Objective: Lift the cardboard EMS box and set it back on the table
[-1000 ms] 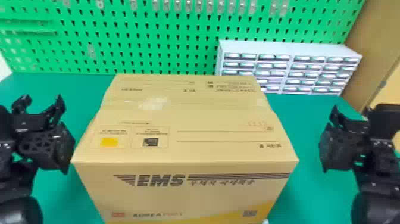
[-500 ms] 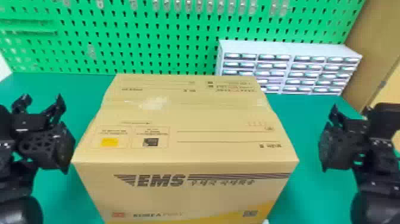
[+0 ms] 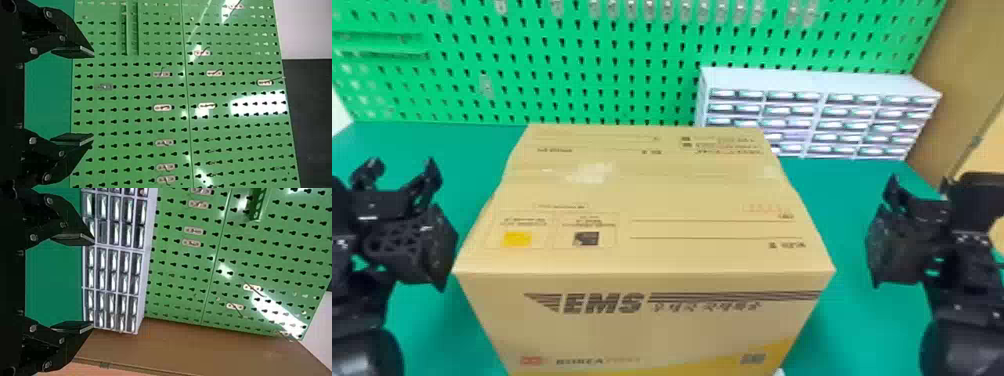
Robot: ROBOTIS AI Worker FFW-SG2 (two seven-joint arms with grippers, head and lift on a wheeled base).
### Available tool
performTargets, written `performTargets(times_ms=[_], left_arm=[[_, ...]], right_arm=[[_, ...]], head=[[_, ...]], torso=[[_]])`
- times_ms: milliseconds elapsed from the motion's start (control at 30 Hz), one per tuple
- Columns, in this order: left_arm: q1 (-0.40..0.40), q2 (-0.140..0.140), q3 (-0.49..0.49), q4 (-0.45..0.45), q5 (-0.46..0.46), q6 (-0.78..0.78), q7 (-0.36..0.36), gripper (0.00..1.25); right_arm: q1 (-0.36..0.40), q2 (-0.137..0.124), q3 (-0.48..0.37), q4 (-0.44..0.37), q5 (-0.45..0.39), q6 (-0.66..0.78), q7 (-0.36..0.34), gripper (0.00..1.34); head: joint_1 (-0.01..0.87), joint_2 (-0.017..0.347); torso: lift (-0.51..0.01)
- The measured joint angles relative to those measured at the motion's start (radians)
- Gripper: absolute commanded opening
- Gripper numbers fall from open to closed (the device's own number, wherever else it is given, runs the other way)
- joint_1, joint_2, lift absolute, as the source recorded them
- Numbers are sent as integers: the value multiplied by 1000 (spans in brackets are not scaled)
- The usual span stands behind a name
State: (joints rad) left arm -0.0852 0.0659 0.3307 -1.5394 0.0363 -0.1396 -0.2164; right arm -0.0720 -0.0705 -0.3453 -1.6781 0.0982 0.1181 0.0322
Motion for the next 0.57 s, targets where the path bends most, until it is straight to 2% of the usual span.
performTargets(times_ms=[567], left_arm=[[-2,0,-3,-4,-1,0,0,753]], right_arm=[[-3,0,0,-2,1,0,0,830]], head=[[678,-14]], torso=[[-98]])
